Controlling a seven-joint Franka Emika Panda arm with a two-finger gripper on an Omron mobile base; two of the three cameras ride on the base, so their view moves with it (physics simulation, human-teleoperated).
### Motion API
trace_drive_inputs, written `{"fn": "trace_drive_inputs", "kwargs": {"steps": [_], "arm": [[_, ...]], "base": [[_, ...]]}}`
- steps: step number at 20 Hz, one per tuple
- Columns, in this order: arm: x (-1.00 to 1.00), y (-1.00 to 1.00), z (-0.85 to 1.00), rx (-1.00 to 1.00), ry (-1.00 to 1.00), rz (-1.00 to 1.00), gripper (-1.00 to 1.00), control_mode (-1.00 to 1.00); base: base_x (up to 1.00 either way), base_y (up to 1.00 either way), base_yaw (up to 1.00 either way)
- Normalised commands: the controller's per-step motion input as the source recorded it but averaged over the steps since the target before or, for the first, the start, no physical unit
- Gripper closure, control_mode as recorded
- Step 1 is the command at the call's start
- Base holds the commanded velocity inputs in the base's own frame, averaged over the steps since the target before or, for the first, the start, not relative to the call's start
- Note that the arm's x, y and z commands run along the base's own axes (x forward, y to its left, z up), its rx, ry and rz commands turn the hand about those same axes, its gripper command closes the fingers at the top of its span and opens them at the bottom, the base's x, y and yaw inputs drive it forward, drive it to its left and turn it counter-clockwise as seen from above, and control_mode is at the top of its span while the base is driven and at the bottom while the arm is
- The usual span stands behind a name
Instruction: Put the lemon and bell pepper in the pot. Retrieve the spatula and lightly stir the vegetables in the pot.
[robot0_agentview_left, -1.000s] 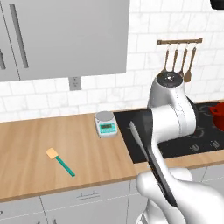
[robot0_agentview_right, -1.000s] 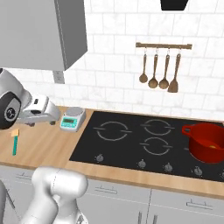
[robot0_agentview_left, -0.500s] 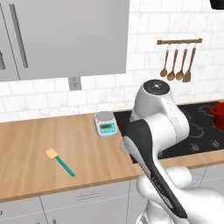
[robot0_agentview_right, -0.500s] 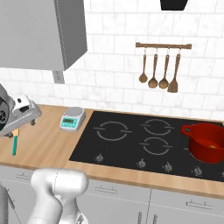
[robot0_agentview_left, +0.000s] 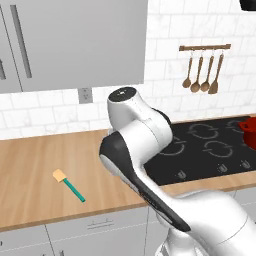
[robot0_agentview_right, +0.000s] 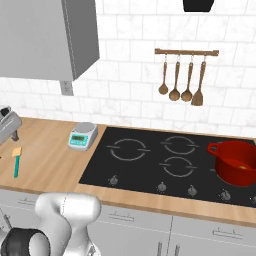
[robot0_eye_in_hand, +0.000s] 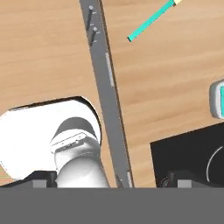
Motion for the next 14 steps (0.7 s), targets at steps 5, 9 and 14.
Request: {"fn": "trace_drive_inputs", "kwargs": {"steps": [5, 9, 14], "arm": [[0.00, 0.22, -0.10, -0.33, 0.13, 0.75, -1.00, -1.00], [0.19, 0.06, -0.12, -0.28, 0.14, 0.70, -1.00, -1.00], [0.41, 0.03, -0.23, -0.28, 0.13, 0.64, -1.00, -1.00]], "base": [[0.00, 0.00, 0.00], [0.00, 0.00, 0.00], [0.00, 0.00, 0.00]]}}
